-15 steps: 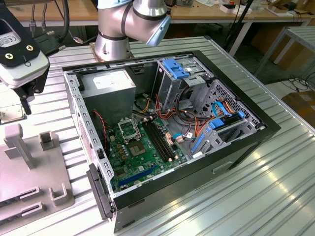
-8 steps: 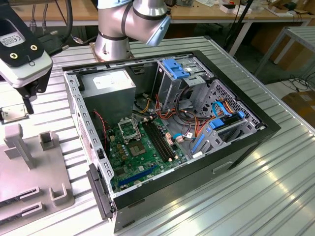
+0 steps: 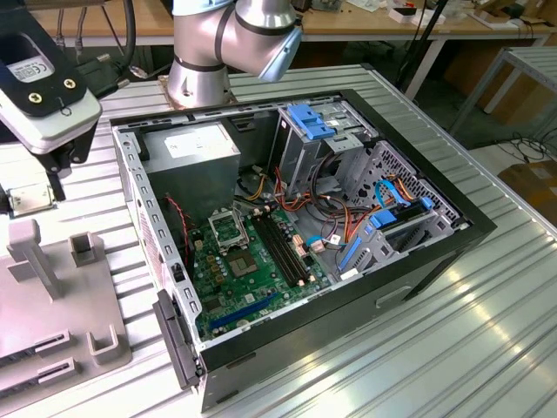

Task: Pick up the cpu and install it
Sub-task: 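Pick up the cpu and move it towards the insertion slot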

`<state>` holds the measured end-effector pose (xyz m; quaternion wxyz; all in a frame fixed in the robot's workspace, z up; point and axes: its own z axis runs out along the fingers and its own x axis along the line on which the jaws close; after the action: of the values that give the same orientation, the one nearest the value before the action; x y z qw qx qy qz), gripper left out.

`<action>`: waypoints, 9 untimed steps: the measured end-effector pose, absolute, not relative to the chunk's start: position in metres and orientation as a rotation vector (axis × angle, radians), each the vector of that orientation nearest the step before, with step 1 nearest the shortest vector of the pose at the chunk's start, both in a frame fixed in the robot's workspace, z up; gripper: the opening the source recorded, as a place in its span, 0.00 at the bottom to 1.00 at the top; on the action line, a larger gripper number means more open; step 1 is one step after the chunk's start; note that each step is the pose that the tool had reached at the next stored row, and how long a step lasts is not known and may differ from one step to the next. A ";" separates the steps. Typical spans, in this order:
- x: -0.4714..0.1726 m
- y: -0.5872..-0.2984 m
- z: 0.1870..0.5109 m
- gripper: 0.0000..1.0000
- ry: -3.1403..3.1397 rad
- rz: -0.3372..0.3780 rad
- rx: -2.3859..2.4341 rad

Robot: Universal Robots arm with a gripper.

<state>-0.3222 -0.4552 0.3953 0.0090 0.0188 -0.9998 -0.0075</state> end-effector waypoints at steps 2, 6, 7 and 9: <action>-0.321 -0.455 0.395 0.47 -3.123 -0.023 0.059; -0.318 -0.455 0.395 0.47 -3.123 -0.023 0.059; -0.317 -0.455 0.395 0.47 -3.123 -0.023 0.059; -0.314 -0.455 0.395 0.47 -3.123 -0.023 0.059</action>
<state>-0.3142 -0.4552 0.3953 0.0090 0.0188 -0.9998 -0.0075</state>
